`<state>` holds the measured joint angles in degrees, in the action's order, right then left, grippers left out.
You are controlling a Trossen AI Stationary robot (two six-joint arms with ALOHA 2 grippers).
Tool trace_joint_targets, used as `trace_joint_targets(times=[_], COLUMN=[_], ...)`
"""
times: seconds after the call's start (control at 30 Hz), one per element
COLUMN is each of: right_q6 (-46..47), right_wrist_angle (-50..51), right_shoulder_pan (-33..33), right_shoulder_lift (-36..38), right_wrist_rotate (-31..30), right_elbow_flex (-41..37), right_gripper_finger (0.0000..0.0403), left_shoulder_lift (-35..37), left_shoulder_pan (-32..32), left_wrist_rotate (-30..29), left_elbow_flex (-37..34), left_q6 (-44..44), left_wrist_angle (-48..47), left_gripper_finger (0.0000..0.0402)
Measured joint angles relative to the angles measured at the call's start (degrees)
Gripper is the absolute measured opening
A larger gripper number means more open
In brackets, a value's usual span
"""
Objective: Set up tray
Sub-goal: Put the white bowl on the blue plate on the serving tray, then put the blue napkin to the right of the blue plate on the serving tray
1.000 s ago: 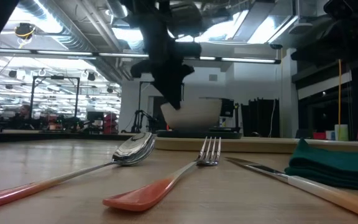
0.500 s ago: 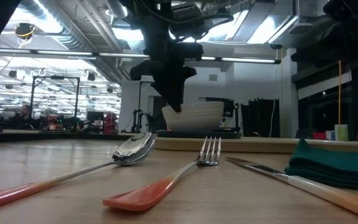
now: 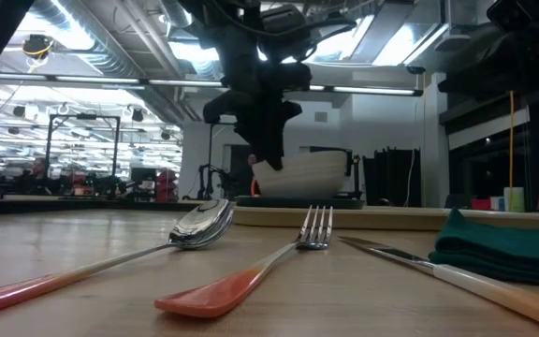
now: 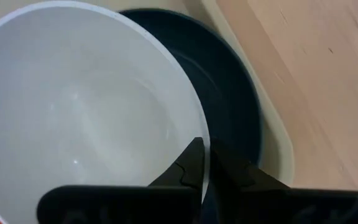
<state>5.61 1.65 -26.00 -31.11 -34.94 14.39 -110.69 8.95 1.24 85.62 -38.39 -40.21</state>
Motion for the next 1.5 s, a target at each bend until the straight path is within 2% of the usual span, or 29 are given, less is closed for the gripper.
trace_joint_targets(times=[0.27, 0.63, 1.2, 1.33, 1.5], right_q6=[0.0, -0.1, 0.0, 0.2, 0.2], right_wrist_angle=[0.0, 0.0, 0.0, 0.0, 0.0], right_shoulder_pan=[0.0, 0.0, 0.0, 0.0, 0.0], right_shoulder_lift=[0.0, 0.0, 0.0, 0.0, 0.0], right_wrist_rotate=[0.0, 0.0, 0.0, 0.1, 1.2], right_elbow_flex=[0.0, 0.0, 0.0, 0.0, 0.0], right_gripper_finger=[0.0012, 0.0012, 0.0012, 0.0012, 0.0012], left_shoulder_lift=[0.0, 0.0, 0.3, 1.9, 6.1], left_shoulder_pan=[0.0, 0.0, -1.9, -3.0, -3.8], left_wrist_rotate=[-0.4, -1.3, -3.3, -4.0, -8.1], left_elbow_flex=[0.0, 0.0, 0.0, 0.0, 0.0], left_q6=[-0.3, 1.5, 1.0, -1.1, -1.5], left_wrist_angle=[-0.3, -0.3, -0.5, -0.5, -0.2], left_gripper_finger=[0.0022, 0.0023, 0.0072, 0.0079, 0.0084])
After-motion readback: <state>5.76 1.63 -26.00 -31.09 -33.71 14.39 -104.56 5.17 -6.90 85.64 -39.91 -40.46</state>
